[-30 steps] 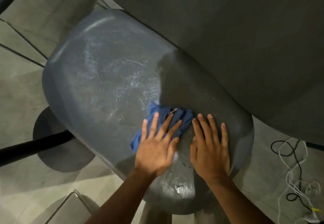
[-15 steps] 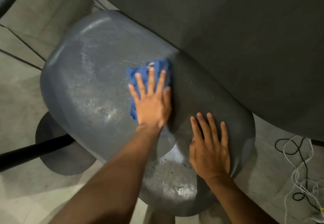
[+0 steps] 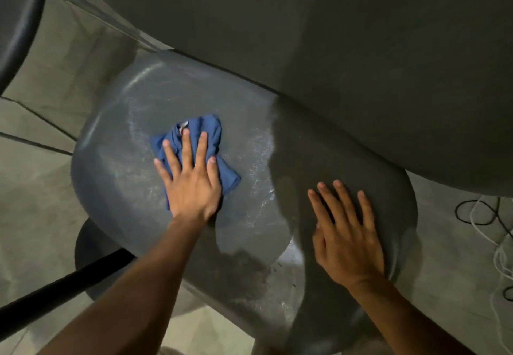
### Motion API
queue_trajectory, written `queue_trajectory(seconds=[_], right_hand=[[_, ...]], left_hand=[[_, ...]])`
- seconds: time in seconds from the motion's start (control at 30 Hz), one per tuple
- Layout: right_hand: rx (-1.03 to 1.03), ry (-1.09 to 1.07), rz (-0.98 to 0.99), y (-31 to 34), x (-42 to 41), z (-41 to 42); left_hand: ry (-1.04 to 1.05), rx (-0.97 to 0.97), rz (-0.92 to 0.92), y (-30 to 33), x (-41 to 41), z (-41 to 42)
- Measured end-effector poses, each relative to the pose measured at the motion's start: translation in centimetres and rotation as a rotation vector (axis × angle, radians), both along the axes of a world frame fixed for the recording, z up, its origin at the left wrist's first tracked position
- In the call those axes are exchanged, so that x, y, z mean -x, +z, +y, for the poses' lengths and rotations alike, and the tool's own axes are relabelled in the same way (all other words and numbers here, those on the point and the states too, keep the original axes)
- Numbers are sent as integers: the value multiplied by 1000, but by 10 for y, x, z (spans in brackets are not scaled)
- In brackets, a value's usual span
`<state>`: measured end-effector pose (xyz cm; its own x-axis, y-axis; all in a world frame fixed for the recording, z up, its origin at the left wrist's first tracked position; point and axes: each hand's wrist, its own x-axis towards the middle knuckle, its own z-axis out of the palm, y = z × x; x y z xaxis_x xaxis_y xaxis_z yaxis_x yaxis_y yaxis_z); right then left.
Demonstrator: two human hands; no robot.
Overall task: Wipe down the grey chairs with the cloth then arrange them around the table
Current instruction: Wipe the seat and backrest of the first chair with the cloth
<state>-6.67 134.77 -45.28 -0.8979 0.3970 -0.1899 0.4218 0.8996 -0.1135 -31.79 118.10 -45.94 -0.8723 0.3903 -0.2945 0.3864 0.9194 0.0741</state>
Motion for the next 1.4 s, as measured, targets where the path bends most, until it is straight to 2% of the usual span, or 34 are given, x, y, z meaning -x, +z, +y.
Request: queue_trajectory(seconds=[0.1, 0.23, 0.33, 0.43, 0.5, 0.57, 0.7, 0.77, 0.83, 0.97, 1.17, 1.3, 1.4], right_hand=[[-6, -8, 24, 0, 1, 1], [-18, -13, 24, 2, 2, -1], [-1, -16, 26, 2, 2, 1], [22, -20, 50, 2, 3, 2], [23, -12, 43, 1, 2, 1], [22, -8, 36, 0, 1, 1], [25, -6, 37, -1, 1, 2], [30, -11, 46, -1, 1, 1], [35, -14, 72, -2, 2, 1], [40, -28, 87, 1, 2, 2], [43, -23, 35, 5, 3, 2], [28, -33, 37, 8, 5, 0], [1, -49, 50, 9, 9, -2]], left_hand=[[-33, -45, 17, -8, 6, 63], [-336, -158, -33, -12, -38, 104], [-610, -215, -80, -7, -65, 81], [-768, -143, -39, -5, -53, 27], [-689, -86, 2, -4, -30, -1], [-512, -61, 28, -4, -7, -5], [-228, -93, 70, -11, 4, 53], [-250, -113, 59, -16, -9, 85], [-359, -139, 45, -16, -27, 99], [-567, -171, -33, -10, -63, 73], [-563, -143, -16, -6, -71, 50], [-617, -90, 43, -6, -35, 63], [-525, -38, 81, -6, 8, 76]])
